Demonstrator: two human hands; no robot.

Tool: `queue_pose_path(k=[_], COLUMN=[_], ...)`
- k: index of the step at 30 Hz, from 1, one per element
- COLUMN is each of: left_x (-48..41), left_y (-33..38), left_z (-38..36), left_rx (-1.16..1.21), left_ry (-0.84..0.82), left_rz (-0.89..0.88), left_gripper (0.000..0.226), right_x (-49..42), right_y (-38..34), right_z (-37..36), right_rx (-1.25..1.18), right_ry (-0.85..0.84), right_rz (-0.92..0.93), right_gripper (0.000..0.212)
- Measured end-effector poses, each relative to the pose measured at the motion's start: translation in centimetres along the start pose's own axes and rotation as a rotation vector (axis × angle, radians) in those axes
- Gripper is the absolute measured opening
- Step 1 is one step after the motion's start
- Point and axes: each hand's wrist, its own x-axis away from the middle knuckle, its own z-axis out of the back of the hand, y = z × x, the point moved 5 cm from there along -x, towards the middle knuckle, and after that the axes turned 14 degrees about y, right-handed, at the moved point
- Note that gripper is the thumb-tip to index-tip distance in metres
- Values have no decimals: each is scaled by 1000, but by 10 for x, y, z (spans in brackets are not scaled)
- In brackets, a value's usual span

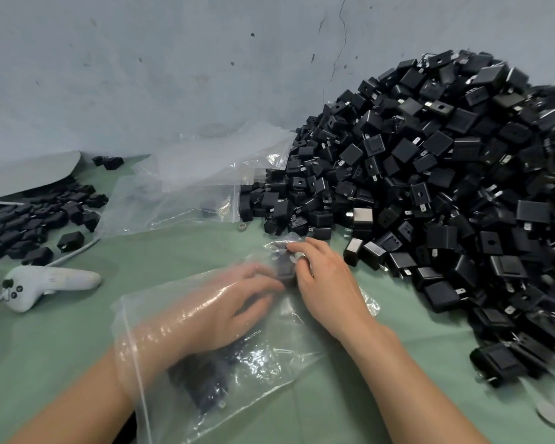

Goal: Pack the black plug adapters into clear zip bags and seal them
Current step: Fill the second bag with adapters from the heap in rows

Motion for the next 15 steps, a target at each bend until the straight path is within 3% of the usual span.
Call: queue_pose_path(k=[6, 10, 15], left_x=[-22, -26, -24], left_y=[0, 1, 1], left_z=[-16, -25, -26], left_rx=[18, 87, 272], left_ry=[-39, -75, -24], left_rz=[-24, 44, 89], left_gripper=[52, 58, 46], right_x=[3, 2, 1], right_y=[-2, 4, 4], right_z=[4, 10, 10], right_rx=[-42, -100, -34], right_ry=[35, 132, 138], right_rz=[-4, -115, -104], right_gripper=[37, 12, 15])
